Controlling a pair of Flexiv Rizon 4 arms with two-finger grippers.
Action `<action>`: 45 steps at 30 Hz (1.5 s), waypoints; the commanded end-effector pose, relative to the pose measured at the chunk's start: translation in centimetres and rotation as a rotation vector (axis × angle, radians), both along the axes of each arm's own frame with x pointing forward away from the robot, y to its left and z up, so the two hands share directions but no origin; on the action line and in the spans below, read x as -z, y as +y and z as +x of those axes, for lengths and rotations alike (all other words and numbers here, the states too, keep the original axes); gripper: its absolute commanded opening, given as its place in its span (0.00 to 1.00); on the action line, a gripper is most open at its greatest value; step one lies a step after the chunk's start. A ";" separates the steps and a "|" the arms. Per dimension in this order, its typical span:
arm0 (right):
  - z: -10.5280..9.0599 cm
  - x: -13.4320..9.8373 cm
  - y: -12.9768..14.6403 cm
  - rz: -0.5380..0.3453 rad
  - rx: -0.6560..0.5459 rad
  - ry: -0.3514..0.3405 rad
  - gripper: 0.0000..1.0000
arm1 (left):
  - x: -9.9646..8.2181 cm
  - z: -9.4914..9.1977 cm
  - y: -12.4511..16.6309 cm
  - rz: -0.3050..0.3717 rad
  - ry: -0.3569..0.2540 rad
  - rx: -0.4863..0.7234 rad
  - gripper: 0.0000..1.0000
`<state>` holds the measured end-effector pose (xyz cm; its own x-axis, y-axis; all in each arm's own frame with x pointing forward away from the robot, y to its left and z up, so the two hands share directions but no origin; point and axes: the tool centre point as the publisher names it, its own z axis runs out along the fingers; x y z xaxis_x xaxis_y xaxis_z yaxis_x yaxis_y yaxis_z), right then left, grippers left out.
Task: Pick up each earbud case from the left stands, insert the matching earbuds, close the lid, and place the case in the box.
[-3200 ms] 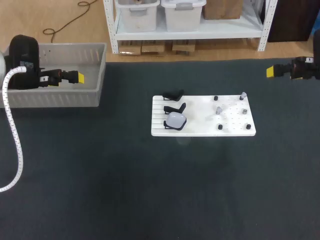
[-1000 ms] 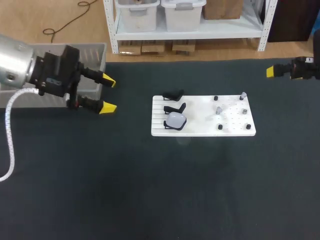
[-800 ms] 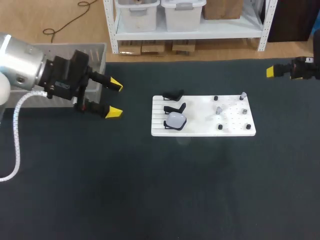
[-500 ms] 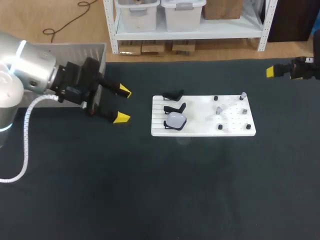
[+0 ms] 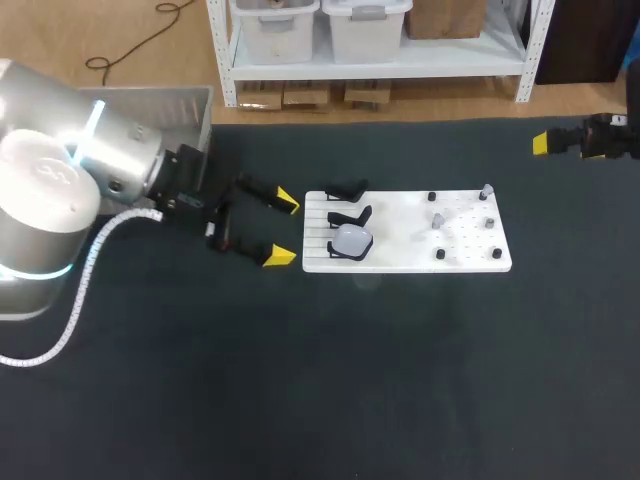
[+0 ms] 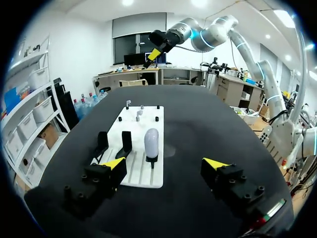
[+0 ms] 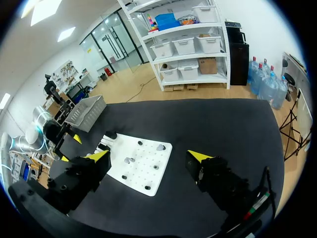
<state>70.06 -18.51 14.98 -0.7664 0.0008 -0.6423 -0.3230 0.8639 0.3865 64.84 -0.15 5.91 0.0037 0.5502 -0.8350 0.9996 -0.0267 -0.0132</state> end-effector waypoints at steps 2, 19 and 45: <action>0.0 0.0 0.0 0.000 -0.001 0.000 1.00 | 1.3 0.0 -1.6 -0.023 0.003 -0.010 1.00; 0.0 0.0 0.0 0.000 -0.001 0.000 1.00 | 3.4 2.0 -4.8 -0.034 0.025 -0.013 0.83; 0.0 0.0 0.0 0.000 -0.001 0.000 1.00 | 3.8 1.6 -5.9 -0.093 0.056 -0.025 0.67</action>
<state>70.06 -18.51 14.98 -0.7664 0.0008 -0.6423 -0.3230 0.8639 0.3865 66.63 -5.90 2.30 -0.0592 0.4803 -0.8751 0.9970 -0.0148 -0.0756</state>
